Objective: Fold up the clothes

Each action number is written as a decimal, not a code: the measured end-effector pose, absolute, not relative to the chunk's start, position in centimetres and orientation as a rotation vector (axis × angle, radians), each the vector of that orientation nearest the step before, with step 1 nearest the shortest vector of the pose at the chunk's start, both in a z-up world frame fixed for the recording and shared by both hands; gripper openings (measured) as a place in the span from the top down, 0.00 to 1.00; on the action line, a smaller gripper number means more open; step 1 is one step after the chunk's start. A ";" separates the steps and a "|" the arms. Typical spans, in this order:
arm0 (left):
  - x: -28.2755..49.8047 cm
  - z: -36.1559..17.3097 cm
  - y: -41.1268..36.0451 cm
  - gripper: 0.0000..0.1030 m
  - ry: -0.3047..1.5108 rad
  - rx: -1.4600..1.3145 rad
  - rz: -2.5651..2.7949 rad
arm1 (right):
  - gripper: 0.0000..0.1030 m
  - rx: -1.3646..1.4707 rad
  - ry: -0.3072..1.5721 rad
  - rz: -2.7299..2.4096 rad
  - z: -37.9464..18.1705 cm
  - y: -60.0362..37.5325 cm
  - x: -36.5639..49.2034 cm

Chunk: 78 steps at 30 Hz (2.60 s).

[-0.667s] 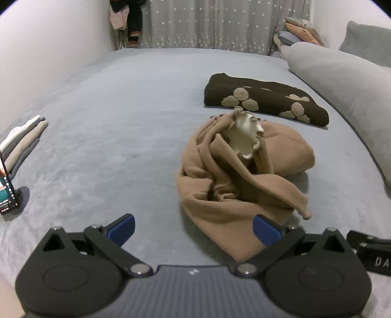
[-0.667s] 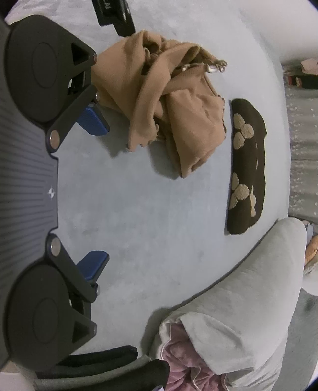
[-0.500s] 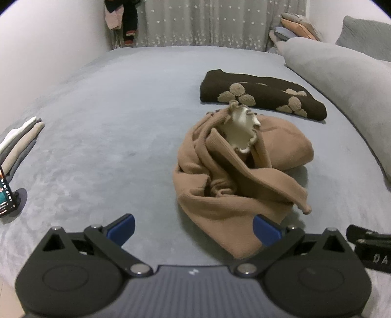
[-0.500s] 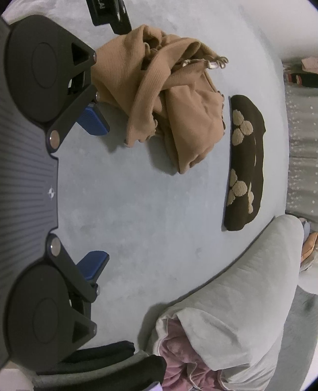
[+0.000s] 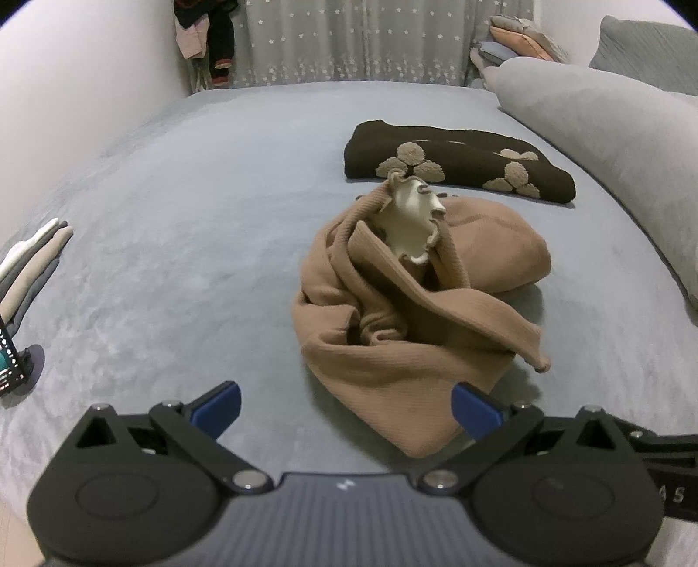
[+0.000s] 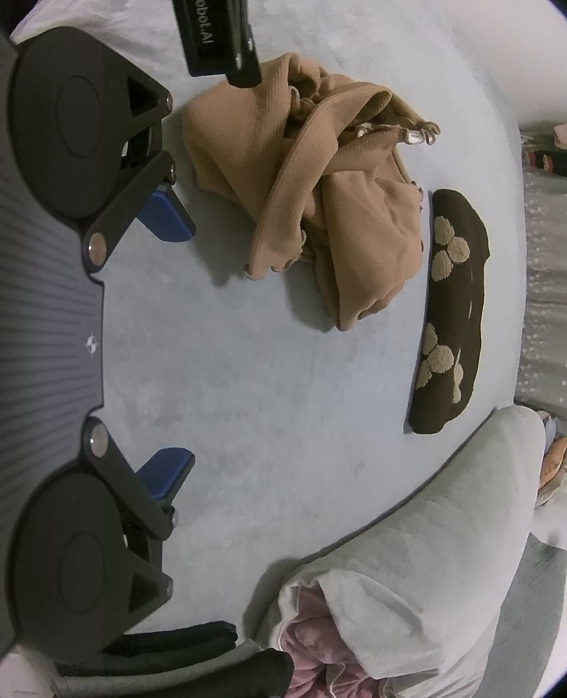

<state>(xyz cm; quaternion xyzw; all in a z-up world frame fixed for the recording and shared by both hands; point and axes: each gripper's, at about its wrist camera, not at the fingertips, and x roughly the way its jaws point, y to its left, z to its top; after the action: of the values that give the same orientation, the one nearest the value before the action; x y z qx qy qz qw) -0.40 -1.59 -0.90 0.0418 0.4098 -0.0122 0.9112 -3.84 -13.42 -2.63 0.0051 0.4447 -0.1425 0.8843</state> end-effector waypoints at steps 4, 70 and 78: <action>-0.4 -1.0 -1.7 0.00 0.843 0.092 -0.021 | 0.00 0.021 0.924 -0.301 -2.7 -13.5 -3.7; -0.2 -1.1 -0.8 0.00 0.834 0.108 -0.014 | 0.00 0.024 0.916 -0.253 -2.7 -12.6 -3.9; -0.2 -1.1 -0.8 0.00 0.833 0.109 -0.012 | 0.00 0.023 0.915 -0.247 -2.6 -12.6 -4.0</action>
<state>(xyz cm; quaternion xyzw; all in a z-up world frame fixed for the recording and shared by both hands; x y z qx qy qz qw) -0.18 -0.81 -1.14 0.0530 0.4045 -0.0061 0.9130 -3.95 -12.56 -2.58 0.0112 0.4404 -0.1190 0.8898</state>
